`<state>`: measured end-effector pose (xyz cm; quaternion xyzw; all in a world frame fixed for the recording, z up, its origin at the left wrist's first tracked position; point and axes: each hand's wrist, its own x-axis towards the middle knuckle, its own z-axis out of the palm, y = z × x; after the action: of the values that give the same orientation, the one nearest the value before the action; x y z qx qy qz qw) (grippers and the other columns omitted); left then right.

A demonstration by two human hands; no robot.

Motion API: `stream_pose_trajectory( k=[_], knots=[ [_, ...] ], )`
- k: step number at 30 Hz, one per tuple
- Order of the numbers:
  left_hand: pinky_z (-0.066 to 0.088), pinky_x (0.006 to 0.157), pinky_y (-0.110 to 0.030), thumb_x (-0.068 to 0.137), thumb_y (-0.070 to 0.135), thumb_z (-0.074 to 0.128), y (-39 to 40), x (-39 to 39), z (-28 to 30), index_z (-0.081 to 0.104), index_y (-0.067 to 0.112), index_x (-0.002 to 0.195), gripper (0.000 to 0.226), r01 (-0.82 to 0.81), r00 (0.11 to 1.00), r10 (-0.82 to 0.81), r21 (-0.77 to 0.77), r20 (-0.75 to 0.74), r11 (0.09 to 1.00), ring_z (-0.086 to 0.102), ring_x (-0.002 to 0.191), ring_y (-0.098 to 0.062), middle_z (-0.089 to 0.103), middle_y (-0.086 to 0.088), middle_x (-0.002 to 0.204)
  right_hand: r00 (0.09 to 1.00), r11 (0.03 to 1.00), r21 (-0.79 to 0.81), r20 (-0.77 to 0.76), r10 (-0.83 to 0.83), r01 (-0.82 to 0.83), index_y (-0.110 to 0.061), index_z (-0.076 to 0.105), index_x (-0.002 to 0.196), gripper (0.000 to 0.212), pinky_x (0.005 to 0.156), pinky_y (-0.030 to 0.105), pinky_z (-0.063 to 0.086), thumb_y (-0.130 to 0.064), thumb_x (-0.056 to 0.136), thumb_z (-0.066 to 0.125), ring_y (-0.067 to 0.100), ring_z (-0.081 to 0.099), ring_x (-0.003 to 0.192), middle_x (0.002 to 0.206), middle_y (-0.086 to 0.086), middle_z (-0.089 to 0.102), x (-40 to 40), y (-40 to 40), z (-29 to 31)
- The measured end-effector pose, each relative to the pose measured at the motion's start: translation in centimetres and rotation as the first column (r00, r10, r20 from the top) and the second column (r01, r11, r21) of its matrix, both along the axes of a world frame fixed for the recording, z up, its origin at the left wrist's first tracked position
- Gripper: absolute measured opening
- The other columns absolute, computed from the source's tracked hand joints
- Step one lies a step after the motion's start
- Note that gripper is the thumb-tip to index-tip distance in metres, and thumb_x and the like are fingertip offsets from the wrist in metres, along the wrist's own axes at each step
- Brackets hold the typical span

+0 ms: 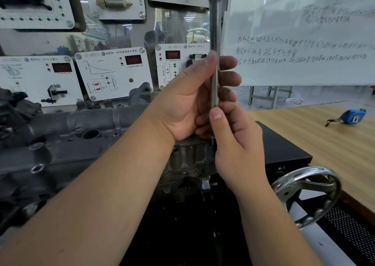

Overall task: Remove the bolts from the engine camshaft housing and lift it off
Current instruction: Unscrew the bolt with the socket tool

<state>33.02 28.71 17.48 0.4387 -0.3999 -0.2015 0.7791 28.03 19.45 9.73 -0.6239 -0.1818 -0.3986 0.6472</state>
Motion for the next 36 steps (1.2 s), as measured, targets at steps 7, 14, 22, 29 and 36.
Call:
stream_pose_trajectory(
  k=[7, 14, 22, 29, 36],
  knots=[
    [0.042, 0.042, -0.019, 0.096, 0.025, 0.048, -0.02, 0.28, -0.11, 0.074, 0.017, 0.091, 0.028, 0.014, 1.000, -0.014, -0.019, 0.026, 1.000, 0.067, 0.064, -0.009, 0.071, 0.003, 0.077, 0.998, 0.998, 0.042, -0.011, 0.054, -0.054, -0.005, 0.062, 0.113, 0.023, 0.068, 0.025, 0.055, -0.023, 0.101, 0.050, 0.015, 0.069, 0.072, 0.081, 0.001, 0.072, -0.10, -0.03, 0.03],
    [0.039, 0.061, -0.027, 0.086, 0.017, 0.059, -0.29, 0.64, -0.29, 0.061, 0.017, 0.076, 0.011, -0.143, 0.989, 0.144, -0.047, 0.036, 0.989, 0.061, 0.060, -0.011, 0.066, 0.002, 0.070, 1.000, 0.996, 0.092, -0.003, -0.002, 0.002, -0.015, 0.066, 0.103, 0.012, 0.066, 0.023, 0.056, -0.021, 0.097, 0.059, 0.009, 0.068, 0.066, 0.076, -0.004, 0.071, -0.09, 0.09, -0.08],
    [0.045, 0.050, -0.020, 0.095, 0.027, 0.050, 0.06, 0.15, 0.02, 0.072, 0.016, 0.090, 0.025, -0.010, 1.000, 0.010, -0.030, 0.011, 1.000, 0.065, 0.062, -0.010, 0.069, 0.002, 0.076, 1.000, 0.999, 0.033, -0.020, -0.008, 0.009, -0.012, 0.066, 0.105, 0.021, 0.066, 0.027, 0.057, -0.026, 0.102, 0.050, 0.016, 0.069, 0.067, 0.079, 0.005, 0.071, -0.11, -0.05, -0.03],
    [0.052, 0.057, -0.023, 0.087, 0.016, 0.058, -0.06, 0.21, -0.09, 0.053, 0.013, 0.086, 0.006, -0.082, 0.996, 0.083, -0.063, 0.012, 0.995, 0.060, 0.058, -0.012, 0.066, 0.001, 0.068, 0.998, 0.997, 0.076, 0.054, 0.020, -0.024, -0.024, 0.060, 0.107, 0.019, 0.067, 0.025, 0.056, -0.027, 0.090, 0.069, 0.012, 0.068, 0.067, 0.083, -0.009, 0.070, -0.07, 0.32, -0.16],
    [0.038, 0.042, -0.018, 0.095, 0.033, 0.047, 0.07, 0.10, -0.07, 0.068, 0.017, 0.091, 0.027, 0.005, 0.999, -0.005, 0.004, 0.049, 1.000, 0.065, 0.065, -0.010, 0.071, 0.002, 0.080, 0.998, 0.996, 0.071, 0.043, 0.049, -0.052, -0.017, 0.065, 0.100, 0.011, 0.068, 0.023, 0.055, -0.015, 0.099, 0.054, 0.012, 0.068, 0.067, 0.078, -0.003, 0.071, -0.01, 0.10, -0.24]
  ],
)
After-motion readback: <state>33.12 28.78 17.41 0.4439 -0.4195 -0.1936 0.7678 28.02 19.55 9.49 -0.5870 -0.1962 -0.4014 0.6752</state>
